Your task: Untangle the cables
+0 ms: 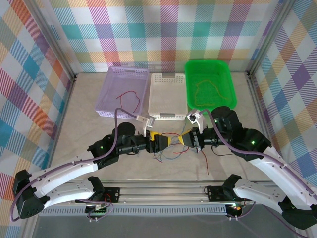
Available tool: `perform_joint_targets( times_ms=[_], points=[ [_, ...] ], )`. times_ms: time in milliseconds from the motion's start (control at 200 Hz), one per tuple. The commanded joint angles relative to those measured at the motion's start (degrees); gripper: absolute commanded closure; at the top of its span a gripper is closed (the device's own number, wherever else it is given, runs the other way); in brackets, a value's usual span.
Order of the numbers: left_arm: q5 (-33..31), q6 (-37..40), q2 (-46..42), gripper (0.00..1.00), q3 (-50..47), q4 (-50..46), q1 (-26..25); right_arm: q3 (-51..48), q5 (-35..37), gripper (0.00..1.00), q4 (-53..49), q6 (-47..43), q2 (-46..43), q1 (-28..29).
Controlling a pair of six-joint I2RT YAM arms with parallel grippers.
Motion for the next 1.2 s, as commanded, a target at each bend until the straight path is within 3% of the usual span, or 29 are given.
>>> perform_joint_targets(
  times_ms=[0,110,295,460,615,710,810,1065,1195],
  points=[
    [2.7,1.1,-0.7,0.28,-0.3,2.0,0.3,-0.7,-4.6,1.00,3.6,0.5,0.1,0.1],
    [3.2,1.7,-0.4,0.34,0.0,1.4,0.3,-1.2,-5.6,1.00,5.0,1.0,-0.2,0.1],
    [1.7,2.6,-0.4,0.75,0.8,-0.7,0.3,-1.6,-4.5,1.00,5.2,1.1,0.2,0.1],
    [-2.5,3.4,-1.1,1.00,1.3,-3.5,0.3,-3.4,-2.3,1.00,5.7,1.5,0.0,0.1],
    [-10.6,4.3,-1.6,1.00,2.5,-7.1,0.4,-5.9,0.0,1.00,7.1,1.4,-2.2,0.1],
    [-16.3,4.4,-1.4,1.00,3.2,-8.5,0.5,-8.8,0.9,0.86,9.3,1.4,-5.0,0.1],
    [-20.7,4.4,-0.4,1.00,4.2,-9.0,0.8,-13.4,-0.4,0.61,12.8,1.3,-8.6,0.1],
    [-25.8,6.5,5.6,1.00,9.3,-9.2,1.8,-30.4,-12.2,0.41,31.8,8.5,-12.8,0.3],
    [-26.9,7.9,9.3,1.00,13.2,-10.2,3.0,-37.7,-11.0,0.37,42.6,11.9,-11.9,2.8]
  ],
)
